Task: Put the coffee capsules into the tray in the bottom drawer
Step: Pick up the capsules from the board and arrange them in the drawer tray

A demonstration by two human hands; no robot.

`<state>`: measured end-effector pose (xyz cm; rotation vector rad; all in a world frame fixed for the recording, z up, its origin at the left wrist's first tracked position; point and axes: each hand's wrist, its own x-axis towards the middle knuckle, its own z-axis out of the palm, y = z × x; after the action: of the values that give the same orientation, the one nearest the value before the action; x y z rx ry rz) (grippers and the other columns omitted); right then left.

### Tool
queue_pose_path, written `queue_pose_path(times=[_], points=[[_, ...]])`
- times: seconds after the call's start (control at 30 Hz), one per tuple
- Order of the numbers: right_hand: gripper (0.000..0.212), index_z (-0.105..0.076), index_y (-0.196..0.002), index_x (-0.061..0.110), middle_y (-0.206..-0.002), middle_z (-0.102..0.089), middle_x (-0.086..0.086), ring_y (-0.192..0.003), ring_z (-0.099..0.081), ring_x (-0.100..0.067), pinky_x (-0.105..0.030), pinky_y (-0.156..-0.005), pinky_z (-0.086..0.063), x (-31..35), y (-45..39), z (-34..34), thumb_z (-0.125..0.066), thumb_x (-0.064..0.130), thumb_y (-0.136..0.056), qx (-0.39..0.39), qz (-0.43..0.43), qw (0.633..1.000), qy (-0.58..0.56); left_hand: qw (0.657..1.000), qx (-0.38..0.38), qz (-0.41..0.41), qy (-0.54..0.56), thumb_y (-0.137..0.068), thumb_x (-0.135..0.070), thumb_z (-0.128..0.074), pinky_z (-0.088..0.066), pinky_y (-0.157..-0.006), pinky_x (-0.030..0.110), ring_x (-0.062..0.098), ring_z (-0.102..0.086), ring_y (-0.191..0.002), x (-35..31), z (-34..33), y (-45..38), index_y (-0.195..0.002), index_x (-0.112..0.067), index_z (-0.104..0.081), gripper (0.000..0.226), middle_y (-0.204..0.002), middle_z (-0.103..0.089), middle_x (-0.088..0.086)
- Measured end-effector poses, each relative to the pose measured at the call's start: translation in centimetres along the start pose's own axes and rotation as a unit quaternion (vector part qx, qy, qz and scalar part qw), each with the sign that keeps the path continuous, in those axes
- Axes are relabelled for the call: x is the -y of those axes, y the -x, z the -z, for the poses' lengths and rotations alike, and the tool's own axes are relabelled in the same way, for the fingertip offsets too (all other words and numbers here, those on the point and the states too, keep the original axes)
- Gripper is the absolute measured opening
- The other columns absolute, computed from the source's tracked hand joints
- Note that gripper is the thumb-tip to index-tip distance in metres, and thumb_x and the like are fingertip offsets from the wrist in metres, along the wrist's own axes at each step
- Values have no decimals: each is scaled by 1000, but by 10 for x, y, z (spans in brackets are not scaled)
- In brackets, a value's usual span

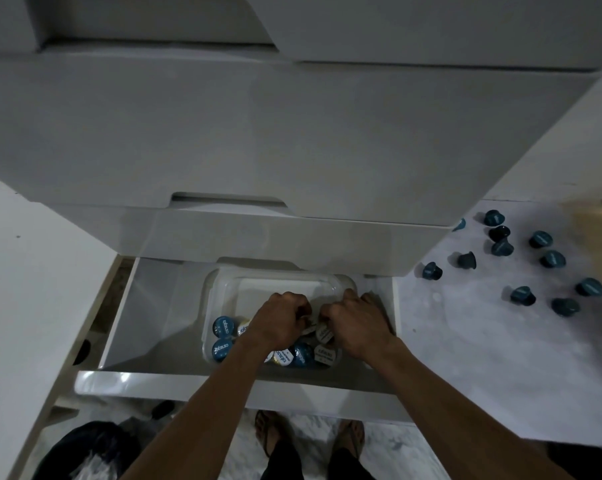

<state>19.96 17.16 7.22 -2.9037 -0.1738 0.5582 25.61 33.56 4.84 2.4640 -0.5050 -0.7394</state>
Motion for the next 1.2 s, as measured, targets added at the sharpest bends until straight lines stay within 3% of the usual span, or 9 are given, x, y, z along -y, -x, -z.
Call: queue_pose_path(times=[0.17,0.33,0.53,0.63,0.83,0.93,1.07,1.13,1.2], points=[[24,-64,-107,23,-102,-67,-9,-111,-49,-27,-40,-91,-36,2,1,-1,-62,16,-85,2,1,1000,-7,1000,9,-6,-5,-85,-11,-64,-55,-89,37,21,-64,-101,1,-1,2,-111,-19,-67,27,-108,-71,6],[19,-63,-103,21,-102,-67,-8,-110,-49,-27,-36,-80,-38,5,3,-2,-59,13,-87,6,-2,999,-36,1000,2,-10,-2,-86,-9,-63,-55,-88,34,22,-64,-101,2,-1,7,-114,-17,-66,30,-110,-70,8],[32,-60,-119,24,-117,-64,-6,-114,-49,-27,-40,-87,-44,5,3,2,-56,12,-89,6,-11,999,-49,1000,-4,-8,8,-86,-13,-61,-54,-92,39,23,-62,-107,4,3,12,-116,-21,-65,31,-113,-69,7],[45,-54,-131,24,-127,-61,-5,-119,-48,-25,-41,-88,-50,7,6,8,-54,9,-89,-6,-16,996,-87,999,-27,-9,18,-88,-11,-62,-52,-95,32,20,-63,-109,4,7,17,-117,-15,-66,30,-115,-69,6],[39,-56,-130,23,-130,-58,-4,-122,-48,-23,-41,-93,-50,8,16,17,-58,21,-91,-66,-7,976,-206,995,-101,10,25,-87,-22,-68,-54,-91,32,15,-62,-107,-2,18,41,-116,-19,-65,30,-115,-69,2],[36,-58,-128,23,-128,-60,-2,-115,-56,-19,-35,-93,-50,11,27,25,-61,25,-92,-96,-14,958,-270,987,-153,15,56,-86,-23,-70,-51,-86,21,10,-63,-104,-11,24,59,-116,-17,-66,31,-114,-69,1],[33,-63,-122,22,-117,-65,1,-90,-58,-7,-14,-77,-46,11,49,37,-67,27,-89,-156,-11,929,-336,963,-240,40,115,-83,-26,-74,-53,-82,21,4,-66,-94,-17,44,90,-107,-19,-70,26,-103,-71,-5],[32,-64,-120,21,-113,-66,3,-86,-58,-5,-3,-70,-39,7,60,43,-67,27,-89,-185,-12,918,-351,948,-286,60,128,-83,-21,-74,-48,-75,12,5,-65,-88,-13,58,106,-105,-13,-70,24,-99,-71,-3],[30,-66,-118,20,-108,-68,5,-85,-61,-6,0,-69,-37,4,73,49,-68,28,-89,-215,-24,907,-360,940,-311,67,126,-83,-20,-74,-45,-73,11,5,-65,-84,-11,70,120,-103,-11,-71,22,-97,-73,0]])
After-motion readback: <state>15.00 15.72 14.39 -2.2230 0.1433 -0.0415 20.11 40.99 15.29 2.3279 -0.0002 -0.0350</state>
